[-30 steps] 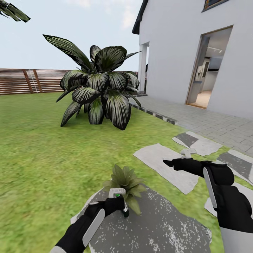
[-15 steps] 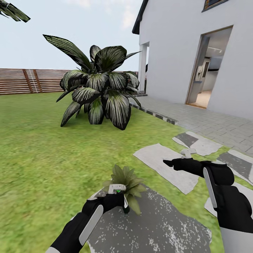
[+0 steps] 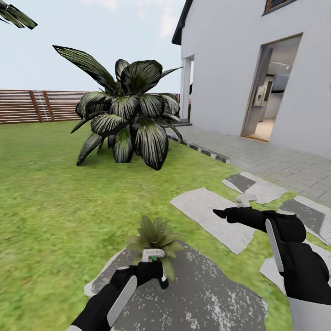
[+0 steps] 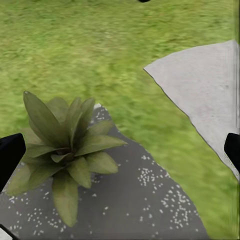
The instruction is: Pick up the pesticide atomizer in the garden and spray insectifuge to fully cover both potted plants in the garden.
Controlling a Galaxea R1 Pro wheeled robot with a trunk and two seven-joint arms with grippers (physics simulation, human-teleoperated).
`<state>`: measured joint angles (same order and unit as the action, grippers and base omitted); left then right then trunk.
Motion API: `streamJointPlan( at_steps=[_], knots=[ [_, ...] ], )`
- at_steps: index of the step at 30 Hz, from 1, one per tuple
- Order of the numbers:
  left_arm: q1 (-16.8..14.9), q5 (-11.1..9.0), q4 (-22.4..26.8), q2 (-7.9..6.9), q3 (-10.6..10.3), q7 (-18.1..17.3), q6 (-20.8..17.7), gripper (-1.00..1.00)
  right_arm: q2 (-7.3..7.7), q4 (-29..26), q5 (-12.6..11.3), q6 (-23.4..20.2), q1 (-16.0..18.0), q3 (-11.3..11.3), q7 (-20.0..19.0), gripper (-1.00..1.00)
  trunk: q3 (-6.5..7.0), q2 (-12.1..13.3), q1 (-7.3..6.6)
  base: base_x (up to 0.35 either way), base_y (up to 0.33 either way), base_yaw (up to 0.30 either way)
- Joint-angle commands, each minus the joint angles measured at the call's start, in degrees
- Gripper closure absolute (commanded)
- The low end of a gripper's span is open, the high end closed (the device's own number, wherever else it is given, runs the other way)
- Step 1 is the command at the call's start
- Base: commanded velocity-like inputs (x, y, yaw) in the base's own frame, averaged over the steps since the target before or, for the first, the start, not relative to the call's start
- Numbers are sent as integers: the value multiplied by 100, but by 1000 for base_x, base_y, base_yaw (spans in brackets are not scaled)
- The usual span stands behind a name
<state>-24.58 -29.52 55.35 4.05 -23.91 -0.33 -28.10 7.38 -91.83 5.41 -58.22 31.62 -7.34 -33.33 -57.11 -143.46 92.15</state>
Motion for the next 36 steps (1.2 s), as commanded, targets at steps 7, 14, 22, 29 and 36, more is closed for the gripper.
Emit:
streamJointPlan(
  at_steps=[7, 14, 22, 29, 36],
  knots=[
    [-3, -10, -31, 33, -1, -2, -21, 100, 1, -10, 57, -18, 3, 1, -58, -100, -6, -2, -1, 0, -330, 0],
    [-10, -10, -249, 85, 11, 6, -20, 100, 0, -69, 57, -106, 3, -7, -59, -100, -6, -2, -1, 26, -333, 28],
    [-12, -25, -354, 105, 54, 15, -21, 100, -3, -78, 58, -178, 11, -13, -59, -100, -6, -2, -1, 21, -94, 231],
    [-16, -34, -584, 105, 227, 15, -25, 100, -6, -77, 62, -178, 11, -13, -51, -100, -6, -2, -1, 2, -7, 234],
    [-14, -21, -810, 97, 301, 9, 31, 100, 0, -74, 62, -178, 11, -13, -51, -100, -6, -2, -1, 0, -1, 33]
  ],
)
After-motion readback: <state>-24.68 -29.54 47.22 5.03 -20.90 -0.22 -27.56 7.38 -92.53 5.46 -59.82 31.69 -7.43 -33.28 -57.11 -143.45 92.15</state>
